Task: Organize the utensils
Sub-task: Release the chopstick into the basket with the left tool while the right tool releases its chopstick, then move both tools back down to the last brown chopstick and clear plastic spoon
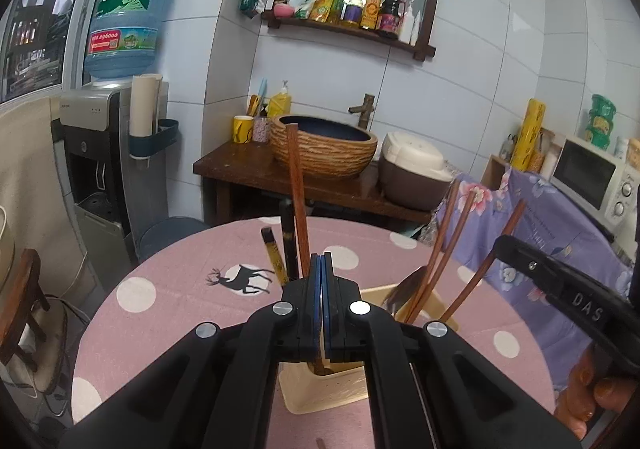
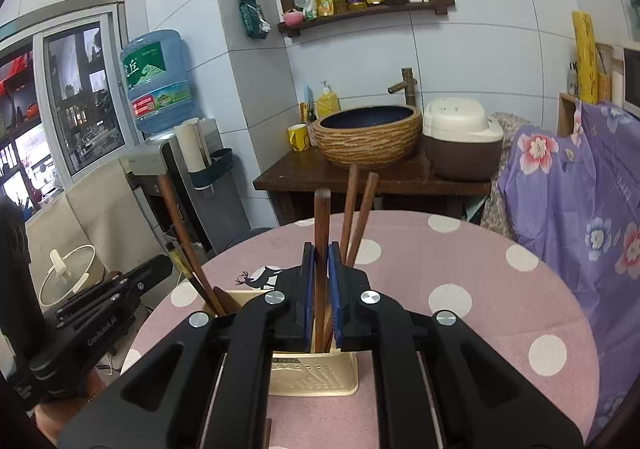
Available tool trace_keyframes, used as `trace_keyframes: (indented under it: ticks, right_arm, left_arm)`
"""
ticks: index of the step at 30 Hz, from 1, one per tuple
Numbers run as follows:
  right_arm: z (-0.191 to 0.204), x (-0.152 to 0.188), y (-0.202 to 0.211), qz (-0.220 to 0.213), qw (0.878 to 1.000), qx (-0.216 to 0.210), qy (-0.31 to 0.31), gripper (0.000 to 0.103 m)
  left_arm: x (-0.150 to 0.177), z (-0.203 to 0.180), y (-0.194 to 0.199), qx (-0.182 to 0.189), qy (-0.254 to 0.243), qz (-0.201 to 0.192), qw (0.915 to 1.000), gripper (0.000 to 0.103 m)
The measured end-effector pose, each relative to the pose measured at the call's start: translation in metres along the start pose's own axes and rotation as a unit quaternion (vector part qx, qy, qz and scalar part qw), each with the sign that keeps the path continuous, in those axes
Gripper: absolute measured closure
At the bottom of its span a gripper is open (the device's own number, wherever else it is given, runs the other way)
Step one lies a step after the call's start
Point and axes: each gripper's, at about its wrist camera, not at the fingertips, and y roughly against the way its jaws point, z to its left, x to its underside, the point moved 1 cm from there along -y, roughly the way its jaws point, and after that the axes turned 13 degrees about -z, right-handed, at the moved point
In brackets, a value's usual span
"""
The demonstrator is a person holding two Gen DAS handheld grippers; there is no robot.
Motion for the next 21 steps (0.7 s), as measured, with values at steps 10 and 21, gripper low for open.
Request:
trace_keyframes:
  ticks: [10, 21]
  right_arm:
    - [-0.003, 0.037, 0.035, -0.024, 0.999, 0.019, 0.021, 0.061]
    - [0.011, 0.151, 0.077, 0.106, 0.992, -0.007, 0.066, 0.061]
  left_arm:
    - [0.030, 0.009, 0.041, 0.026, 0.019, 0.004, 0.9995, 0.041]
    - [0.116, 0.056, 0.090, -0.045, 0.033, 0.077, 0.9955, 0.030]
